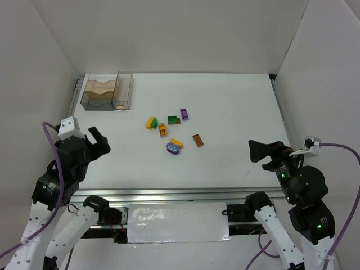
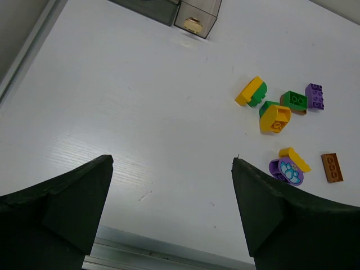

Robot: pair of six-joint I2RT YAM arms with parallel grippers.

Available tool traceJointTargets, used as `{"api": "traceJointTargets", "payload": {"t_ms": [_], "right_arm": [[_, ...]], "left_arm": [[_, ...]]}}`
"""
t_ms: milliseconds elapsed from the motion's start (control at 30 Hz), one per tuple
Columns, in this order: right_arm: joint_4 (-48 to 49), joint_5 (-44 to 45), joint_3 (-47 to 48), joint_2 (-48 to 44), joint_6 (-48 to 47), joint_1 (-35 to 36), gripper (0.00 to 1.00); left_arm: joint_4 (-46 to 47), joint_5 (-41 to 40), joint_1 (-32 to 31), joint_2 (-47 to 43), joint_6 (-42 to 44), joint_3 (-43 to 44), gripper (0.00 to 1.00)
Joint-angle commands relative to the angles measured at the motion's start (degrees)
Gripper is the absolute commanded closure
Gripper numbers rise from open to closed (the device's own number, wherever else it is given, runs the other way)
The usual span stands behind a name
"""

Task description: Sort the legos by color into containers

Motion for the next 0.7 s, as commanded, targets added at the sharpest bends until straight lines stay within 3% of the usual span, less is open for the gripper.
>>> {"api": "traceJointTargets", "payload": {"t_ms": [0, 300, 467, 600, 667], "right_arm": [[1.04, 1.16, 0.47, -0.5, 0.93, -0.24, 0.0], [7.18, -5.6, -3.48, -5.6, -0.56, -0.24, 0.0], [4.3, -4.9, -3.49, 0.09, 0.75, -0.24, 0.0], [3.58, -8.84, -3.93, 5.03, 1.37, -0.24, 0.0], [4.55, -11.65, -5.33, 6.26, 1.19, -0.32, 0.0]], "left_arm": [[1.22, -1.13, -0.11, 0.11, -0.54, 0.37, 0.0], [1.83, 0.71, -0.11, -1.03, -1.06, -0.34, 0.0], [0.6, 2.81, -0.11, 0.63, -7.2, 0.19, 0.01], [7.88, 19.99, -0.11, 7.9, -16.24, -4.81, 0.01], [12.53, 24.78, -1.25, 11.87, -19.16, -9.1, 0.01]]}}
